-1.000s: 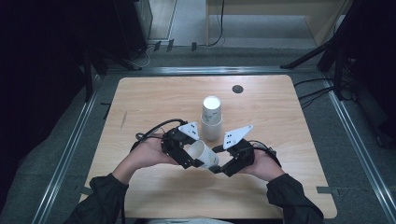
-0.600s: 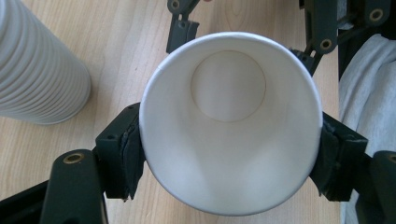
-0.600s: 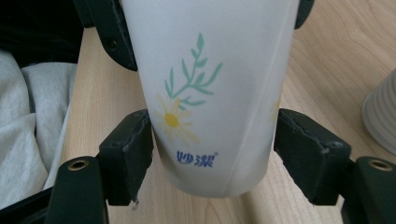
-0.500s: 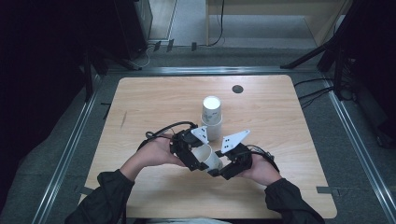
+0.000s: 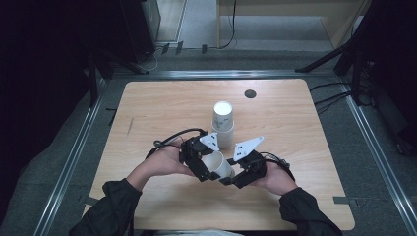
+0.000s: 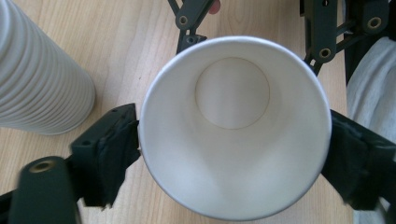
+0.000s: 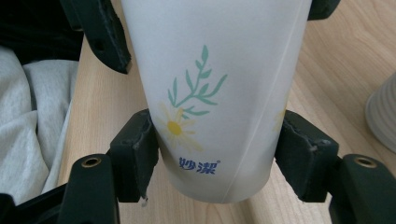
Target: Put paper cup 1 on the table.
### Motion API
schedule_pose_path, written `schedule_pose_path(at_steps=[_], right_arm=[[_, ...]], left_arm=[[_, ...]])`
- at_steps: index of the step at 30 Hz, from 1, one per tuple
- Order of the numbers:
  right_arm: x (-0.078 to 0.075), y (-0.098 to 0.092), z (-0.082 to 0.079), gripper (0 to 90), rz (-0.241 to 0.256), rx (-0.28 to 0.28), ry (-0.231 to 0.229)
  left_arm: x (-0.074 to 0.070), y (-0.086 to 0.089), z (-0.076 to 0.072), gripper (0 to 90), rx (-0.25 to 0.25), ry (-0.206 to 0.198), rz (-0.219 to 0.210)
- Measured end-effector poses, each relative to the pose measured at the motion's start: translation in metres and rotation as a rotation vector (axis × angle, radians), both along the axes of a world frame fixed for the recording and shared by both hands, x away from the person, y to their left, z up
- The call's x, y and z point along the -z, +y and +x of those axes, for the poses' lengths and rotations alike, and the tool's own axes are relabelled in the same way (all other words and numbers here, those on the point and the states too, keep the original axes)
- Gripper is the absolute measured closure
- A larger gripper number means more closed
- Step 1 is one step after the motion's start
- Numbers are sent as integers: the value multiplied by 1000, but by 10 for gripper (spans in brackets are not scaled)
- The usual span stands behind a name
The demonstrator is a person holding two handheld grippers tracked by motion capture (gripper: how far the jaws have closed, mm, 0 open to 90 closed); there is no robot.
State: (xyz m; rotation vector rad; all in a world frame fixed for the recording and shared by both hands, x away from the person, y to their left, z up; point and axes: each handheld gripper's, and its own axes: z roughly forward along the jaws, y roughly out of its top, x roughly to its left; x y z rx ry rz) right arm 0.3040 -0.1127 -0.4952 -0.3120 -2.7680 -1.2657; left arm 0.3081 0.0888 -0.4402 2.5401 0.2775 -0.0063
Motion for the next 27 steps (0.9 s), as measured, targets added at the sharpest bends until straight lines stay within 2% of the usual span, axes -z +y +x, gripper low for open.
schedule_pose_path(at_steps=[7, 12, 14, 19, 22, 27], right_arm=[[-8, -6, 3, 346, 43, 15, -9], [-13, -7, 5, 346, 60, 9, -11], [-14, -6, 6, 346, 71, 6, -9], [-18, -5, 7, 346, 88, -12, -8], [-20, -3, 7, 346, 95, -24, -14], [-20, 3, 9, 346, 105, -47, -2]], left_arm=[[-6, 9, 1, 103, -35, 3, -85], [-9, 17, -1, 104, -40, 5, -144], [-10, 19, -4, 103, -44, -7, -167], [-10, 25, -7, 104, -64, -6, -207], [-9, 28, -8, 104, -81, 8, -241], [-6, 32, -11, 113, -119, 2, -307]])
